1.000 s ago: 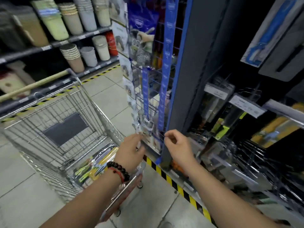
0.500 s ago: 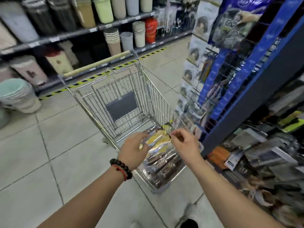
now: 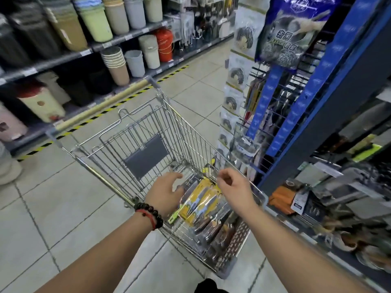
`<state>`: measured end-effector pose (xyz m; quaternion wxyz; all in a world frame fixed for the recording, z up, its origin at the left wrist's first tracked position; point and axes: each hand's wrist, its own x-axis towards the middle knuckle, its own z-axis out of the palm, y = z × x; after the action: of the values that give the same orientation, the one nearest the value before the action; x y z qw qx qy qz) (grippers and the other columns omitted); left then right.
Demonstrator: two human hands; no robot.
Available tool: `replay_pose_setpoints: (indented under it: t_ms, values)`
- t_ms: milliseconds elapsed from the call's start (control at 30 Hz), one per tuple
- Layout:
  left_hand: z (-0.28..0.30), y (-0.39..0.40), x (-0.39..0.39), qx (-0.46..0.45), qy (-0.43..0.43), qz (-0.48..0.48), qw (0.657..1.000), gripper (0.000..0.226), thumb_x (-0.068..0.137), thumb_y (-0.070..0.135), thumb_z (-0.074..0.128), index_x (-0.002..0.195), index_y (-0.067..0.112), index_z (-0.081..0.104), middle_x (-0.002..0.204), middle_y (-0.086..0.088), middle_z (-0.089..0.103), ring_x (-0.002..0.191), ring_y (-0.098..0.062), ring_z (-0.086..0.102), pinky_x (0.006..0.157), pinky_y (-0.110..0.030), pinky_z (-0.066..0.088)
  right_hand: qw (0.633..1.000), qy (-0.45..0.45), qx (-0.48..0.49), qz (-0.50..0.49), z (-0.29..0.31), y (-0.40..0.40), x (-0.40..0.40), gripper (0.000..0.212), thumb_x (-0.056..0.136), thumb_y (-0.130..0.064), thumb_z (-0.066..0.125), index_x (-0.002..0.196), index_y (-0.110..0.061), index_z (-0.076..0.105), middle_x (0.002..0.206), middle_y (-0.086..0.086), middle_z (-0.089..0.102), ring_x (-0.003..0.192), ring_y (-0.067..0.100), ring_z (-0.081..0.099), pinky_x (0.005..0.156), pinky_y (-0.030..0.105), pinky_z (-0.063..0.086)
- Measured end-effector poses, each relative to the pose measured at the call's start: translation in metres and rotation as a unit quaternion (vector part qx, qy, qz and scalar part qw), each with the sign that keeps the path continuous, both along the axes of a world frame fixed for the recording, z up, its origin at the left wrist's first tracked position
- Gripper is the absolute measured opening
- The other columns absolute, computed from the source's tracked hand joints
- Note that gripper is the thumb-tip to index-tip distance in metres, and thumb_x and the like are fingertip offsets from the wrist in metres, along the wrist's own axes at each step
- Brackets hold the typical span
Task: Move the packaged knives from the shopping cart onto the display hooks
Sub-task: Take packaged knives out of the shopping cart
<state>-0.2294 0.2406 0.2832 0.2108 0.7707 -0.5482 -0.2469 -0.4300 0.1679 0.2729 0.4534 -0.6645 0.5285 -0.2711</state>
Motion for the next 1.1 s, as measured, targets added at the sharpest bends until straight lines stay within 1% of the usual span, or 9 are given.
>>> replay_pose_setpoints:
  t_ms: [133, 233, 400, 500, 600, 800, 867, 933, 1100]
  values:
    - [-0.002, -0.034, 0.027, 0.027, -0.029, -0.007, 0.999, 0.039, 0.094, 0.024, 0.051, 0.133, 0.026, 0.051, 0.14, 0.006, 0.05, 0.13, -0.013, 0.043, 0.109, -0.034, 0.034, 1.0, 0.015, 0.014, 0.012, -0.013, -0.027, 0.031, 0.014, 0.092, -0.012, 0.059, 0.102, -0.022, 0.064, 0.094, -0.009, 0.065, 0.084, 0.01, 0.063, 0.077, 0.029, 0.055]
    - [-0.01, -0.059, 0.043, 0.057, -0.026, -0.029, 0.998, 0.042, 0.094, 0.023, 0.052, 0.135, 0.026, 0.048, 0.143, 0.006, 0.047, 0.132, -0.013, 0.042, 0.11, -0.033, 0.032, 0.999, 0.031, 0.022, 0.007, -0.023, -0.045, 0.048, 0.014, 0.094, -0.014, 0.058, 0.104, -0.021, 0.064, 0.095, -0.007, 0.066, 0.078, 0.01, 0.061, 0.068, 0.024, 0.05]
    - [-0.044, -0.11, 0.077, 0.098, 0.003, -0.066, 0.993, 0.055, 0.091, 0.021, 0.054, 0.144, 0.025, 0.038, 0.147, 0.001, 0.045, 0.131, -0.02, 0.046, 0.108, -0.034, 0.036, 0.996, 0.07, 0.06, -0.017, -0.06, -0.064, 0.08, 0.016, 0.09, -0.012, 0.06, 0.104, -0.016, 0.065, 0.099, -0.01, 0.062, 0.089, 0.009, 0.06, 0.082, 0.027, 0.052]
    - [-0.08, -0.149, 0.101, 0.13, 0.026, -0.1, 0.986, 0.055, 0.09, 0.02, 0.054, 0.142, 0.024, 0.039, 0.143, -0.003, 0.049, 0.117, -0.027, 0.056, 0.1, -0.038, 0.046, 0.989, 0.123, 0.079, -0.024, -0.096, -0.07, 0.107, 0.011, 0.088, -0.015, 0.06, 0.097, -0.019, 0.064, 0.089, -0.005, 0.062, 0.082, 0.014, 0.057, 0.073, 0.03, 0.046]
    - [-0.127, -0.186, 0.125, 0.187, 0.056, -0.128, 0.972, 0.055, 0.089, 0.018, 0.056, 0.141, 0.023, 0.04, 0.138, -0.004, 0.053, 0.118, -0.025, 0.054, 0.097, -0.03, 0.042, 0.981, 0.147, 0.113, -0.049, -0.139, -0.072, 0.14, 0.012, 0.085, -0.015, 0.059, 0.096, -0.016, 0.063, 0.087, -0.004, 0.061, 0.08, 0.017, 0.057, 0.071, 0.031, 0.045]
    - [-0.234, -0.231, 0.154, 0.3, 0.1, -0.145, 0.938, 0.053, 0.09, 0.022, 0.057, 0.14, 0.023, 0.042, 0.136, -0.004, 0.055, 0.117, -0.02, 0.056, 0.098, -0.027, 0.043, 0.951, 0.166, 0.247, -0.088, -0.228, -0.094, 0.204, 0.035, 0.088, -0.026, 0.056, 0.12, -0.016, 0.062, 0.118, 0.006, 0.064, 0.108, 0.023, 0.059, 0.088, 0.031, 0.047]
    - [-0.266, -0.236, 0.157, 0.325, 0.115, -0.141, 0.928, 0.053, 0.09, 0.021, 0.056, 0.141, 0.022, 0.041, 0.136, -0.004, 0.054, 0.098, -0.013, 0.06, 0.08, -0.023, 0.048, 0.939, 0.164, 0.285, -0.104, -0.253, -0.101, 0.213, 0.042, 0.091, -0.025, 0.055, 0.133, -0.019, 0.055, 0.131, 0.004, 0.059, 0.114, 0.021, 0.057, 0.089, 0.027, 0.044]
    - [-0.298, -0.238, 0.157, 0.347, 0.127, -0.141, 0.919, 0.054, 0.091, 0.019, 0.056, 0.142, 0.022, 0.039, 0.136, -0.005, 0.053, 0.08, -0.005, 0.054, 0.061, -0.016, 0.04, 0.927, 0.169, 0.316, -0.114, -0.279, -0.106, 0.217, 0.05, 0.093, -0.024, 0.054, 0.142, -0.022, 0.046, 0.141, 0.001, 0.052, 0.122, 0.02, 0.054, 0.093, 0.027, 0.044]
    - [-0.367, -0.239, 0.162, 0.406, 0.096, -0.168, 0.893, 0.062, 0.09, 0.023, 0.059, 0.146, 0.017, 0.033, 0.144, -0.011, 0.046, 0.112, -0.023, 0.055, 0.087, -0.027, 0.045, 0.89, 0.185, 0.389, -0.146, -0.353, -0.107, 0.231, 0.06, 0.095, -0.027, 0.054, 0.15, -0.019, 0.034, 0.153, 0.004, 0.039, 0.134, 0.024, 0.044, 0.105, 0.031, 0.04]
